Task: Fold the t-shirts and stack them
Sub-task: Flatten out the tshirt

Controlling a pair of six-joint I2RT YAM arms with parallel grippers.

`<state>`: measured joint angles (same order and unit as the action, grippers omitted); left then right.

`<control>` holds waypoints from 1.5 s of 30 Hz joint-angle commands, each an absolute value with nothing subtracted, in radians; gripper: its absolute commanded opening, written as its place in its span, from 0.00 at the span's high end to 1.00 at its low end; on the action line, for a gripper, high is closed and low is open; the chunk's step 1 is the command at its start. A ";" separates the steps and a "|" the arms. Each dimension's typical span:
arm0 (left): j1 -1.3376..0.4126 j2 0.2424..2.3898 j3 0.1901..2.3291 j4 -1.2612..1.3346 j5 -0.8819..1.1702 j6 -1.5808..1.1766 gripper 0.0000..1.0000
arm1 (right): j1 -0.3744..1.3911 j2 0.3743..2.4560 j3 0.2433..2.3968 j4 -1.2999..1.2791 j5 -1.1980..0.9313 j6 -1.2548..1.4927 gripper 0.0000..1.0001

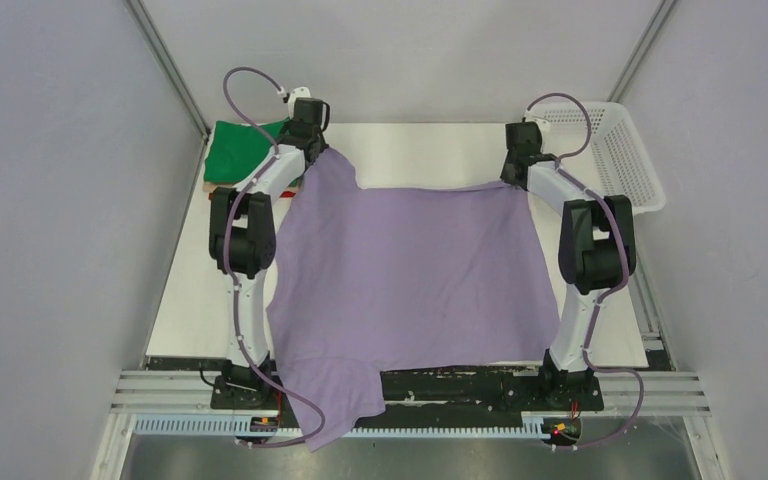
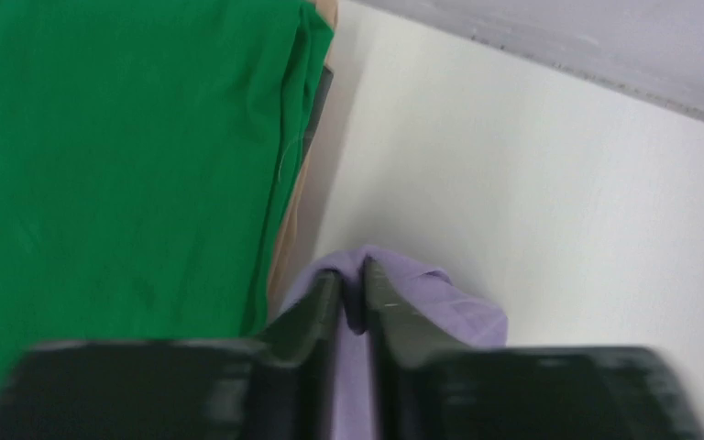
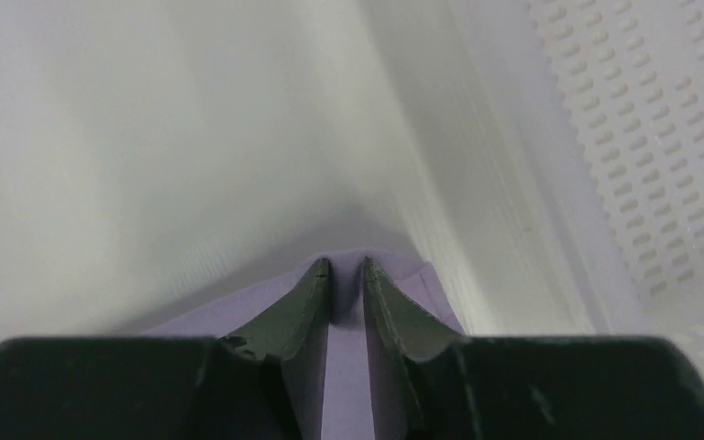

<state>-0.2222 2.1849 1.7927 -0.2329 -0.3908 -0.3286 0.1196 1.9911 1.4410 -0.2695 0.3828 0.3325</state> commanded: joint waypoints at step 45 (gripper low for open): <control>-0.318 2.318 1.743 -0.353 -0.005 -0.660 0.00 | 0.155 2.015 1.240 -0.125 0.191 0.343 0.02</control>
